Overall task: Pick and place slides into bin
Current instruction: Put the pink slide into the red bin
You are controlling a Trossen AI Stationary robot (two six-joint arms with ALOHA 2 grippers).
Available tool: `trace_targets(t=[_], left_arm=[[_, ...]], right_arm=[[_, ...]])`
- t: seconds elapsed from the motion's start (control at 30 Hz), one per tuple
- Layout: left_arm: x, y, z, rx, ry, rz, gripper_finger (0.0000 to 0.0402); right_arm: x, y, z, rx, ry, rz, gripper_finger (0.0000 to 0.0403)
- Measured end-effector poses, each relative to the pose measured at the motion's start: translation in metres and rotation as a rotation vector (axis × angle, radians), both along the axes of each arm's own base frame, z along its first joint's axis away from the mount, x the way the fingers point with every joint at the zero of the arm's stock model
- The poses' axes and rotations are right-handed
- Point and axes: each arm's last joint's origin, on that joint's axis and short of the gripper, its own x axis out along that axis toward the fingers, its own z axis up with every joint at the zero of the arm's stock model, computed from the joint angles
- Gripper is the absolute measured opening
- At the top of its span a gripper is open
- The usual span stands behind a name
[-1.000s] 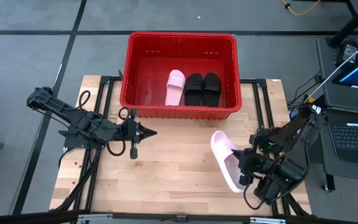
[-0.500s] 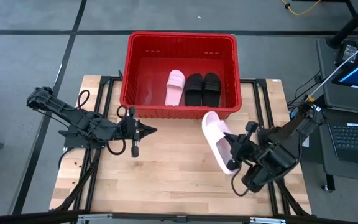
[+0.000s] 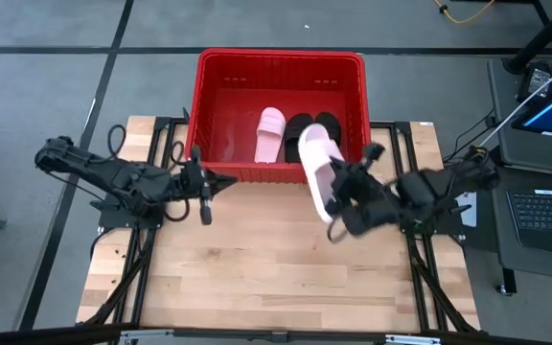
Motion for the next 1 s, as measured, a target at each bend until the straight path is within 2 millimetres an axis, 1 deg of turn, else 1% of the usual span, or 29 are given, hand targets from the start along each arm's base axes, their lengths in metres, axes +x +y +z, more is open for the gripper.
trace_targets(t=[0.07, 0.2, 0.3, 0.43, 0.57, 0.7, 0.87, 1.0], left_arm=[[-0.004, 0.006, 0.003, 0.024, 0.004, -0.014, 0.0002], [-0.012, 0.017, 0.007, 0.074, 0.008, 0.002, 0.0002], [-0.018, 0.025, 0.008, 0.109, 0.030, 0.024, 0.0002], [-0.026, 0.033, 0.007, 0.112, 0.065, 0.058, 0.0001], [-0.033, 0.038, 0.005, 0.096, 0.085, 0.083, 0.0002], [-0.032, 0.042, 0.006, 0.091, 0.080, 0.110, 0.0001], [-0.031, 0.050, 0.005, 0.088, 0.088, 0.150, 0.0001], [-0.030, 0.057, 0.005, 0.073, 0.090, 0.144, 0.0002]], right_arm=[[0.012, -0.014, 0.009, 0.025, -0.006, 0.010, 0.0008], [0.039, -0.043, 0.020, 0.096, -0.027, 0.136, 0.0008], [0.055, -0.067, 0.020, 0.092, -0.061, 0.220, 0.0008], [0.070, -0.101, 0.015, 0.104, -0.122, 0.299, 0.0008], [0.074, -0.133, 0.008, 0.078, -0.162, 0.235, 0.0008], [0.077, -0.158, -0.001, 0.047, -0.198, 0.172, 0.0008], [0.079, -0.176, -0.005, -0.007, -0.273, 0.141, 0.0008], [0.084, -0.187, -0.009, 0.001, -0.307, 0.183, 0.0008]])
